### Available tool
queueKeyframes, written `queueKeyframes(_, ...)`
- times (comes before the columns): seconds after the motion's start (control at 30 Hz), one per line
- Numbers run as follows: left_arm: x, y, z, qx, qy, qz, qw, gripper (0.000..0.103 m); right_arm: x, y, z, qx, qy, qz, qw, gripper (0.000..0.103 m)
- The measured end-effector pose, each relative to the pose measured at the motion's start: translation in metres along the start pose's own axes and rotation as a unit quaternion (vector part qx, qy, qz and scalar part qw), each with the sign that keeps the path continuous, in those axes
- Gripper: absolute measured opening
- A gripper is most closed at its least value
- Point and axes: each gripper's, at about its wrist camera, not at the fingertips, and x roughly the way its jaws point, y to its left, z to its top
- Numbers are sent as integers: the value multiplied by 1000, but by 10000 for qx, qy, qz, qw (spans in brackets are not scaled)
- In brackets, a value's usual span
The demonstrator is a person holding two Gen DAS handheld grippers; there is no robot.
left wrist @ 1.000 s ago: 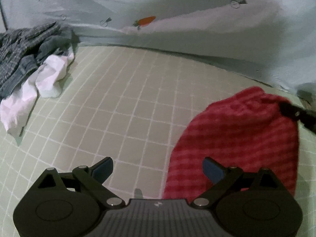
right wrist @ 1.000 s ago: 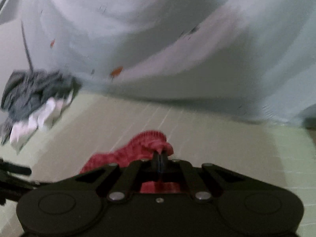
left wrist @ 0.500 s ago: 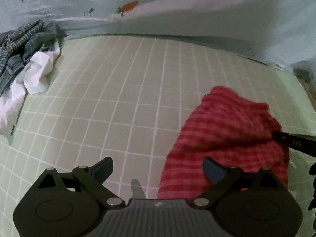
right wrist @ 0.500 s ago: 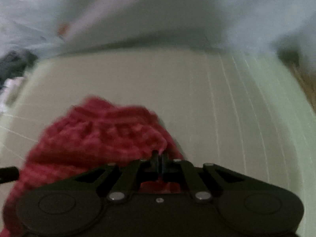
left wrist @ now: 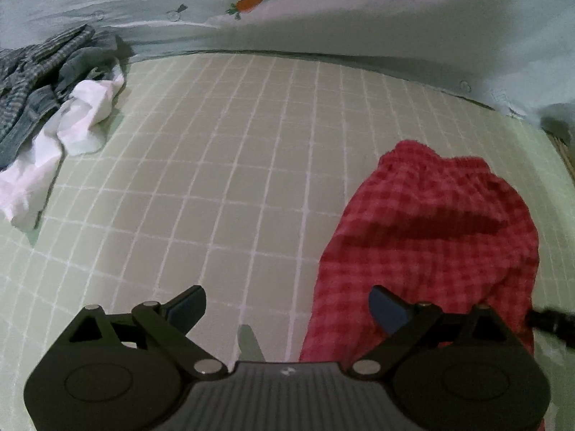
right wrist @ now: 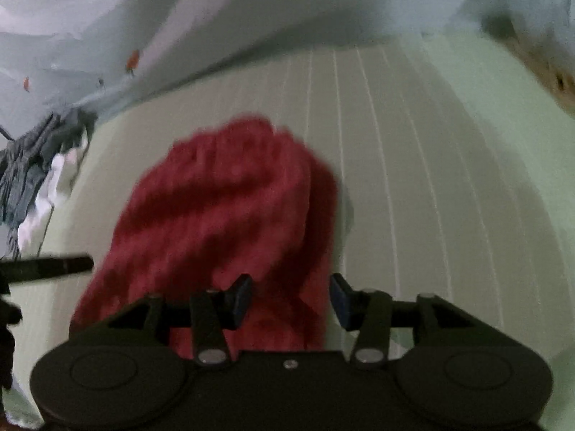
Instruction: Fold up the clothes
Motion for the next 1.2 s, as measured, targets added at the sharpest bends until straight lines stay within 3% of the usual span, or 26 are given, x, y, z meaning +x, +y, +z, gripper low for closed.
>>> queueKeyframes(0.3,-28,19,-49,39,341,11,9994,96,-24,12,-51,-58,208,-387,9990,42)
queueKeyframes(0.4,-40,22,-66,149,414,-8,9990,92,-32,15,-67,-23,259,-529,9983,35)
queueKeyframes(0.53,-55,27,-86,304,484,-70,9983,68,-39,19,-83,38,279,-679,9973,22)
queueKeyframes(0.67,-64,29,-98,478,555,-401,9965,41,-44,22,-97,105,277,-810,9963,12)
queueKeyframes(0.77,-64,30,-106,628,624,-453,9950,37,-51,25,-104,165,146,-871,9960,4)
queueKeyframes(1.03,-56,37,-120,484,908,-917,9905,38,-72,36,-112,171,-243,-1108,9934,3)
queueKeyframes(1.1,-51,36,-119,466,953,-940,9899,31,-74,38,-115,171,-274,-1101,9934,2)
queueKeyframes(1.13,-49,35,-119,457,975,-951,9896,14,-74,39,-116,194,-282,-1091,9934,1)
queueKeyframes(1.17,-47,35,-119,443,997,-961,9894,4,-75,39,-116,225,-312,-1079,9934,1)
queueKeyframes(1.2,-46,37,-118,389,999,-967,9895,4,-77,39,-117,260,-357,-1072,9933,1)
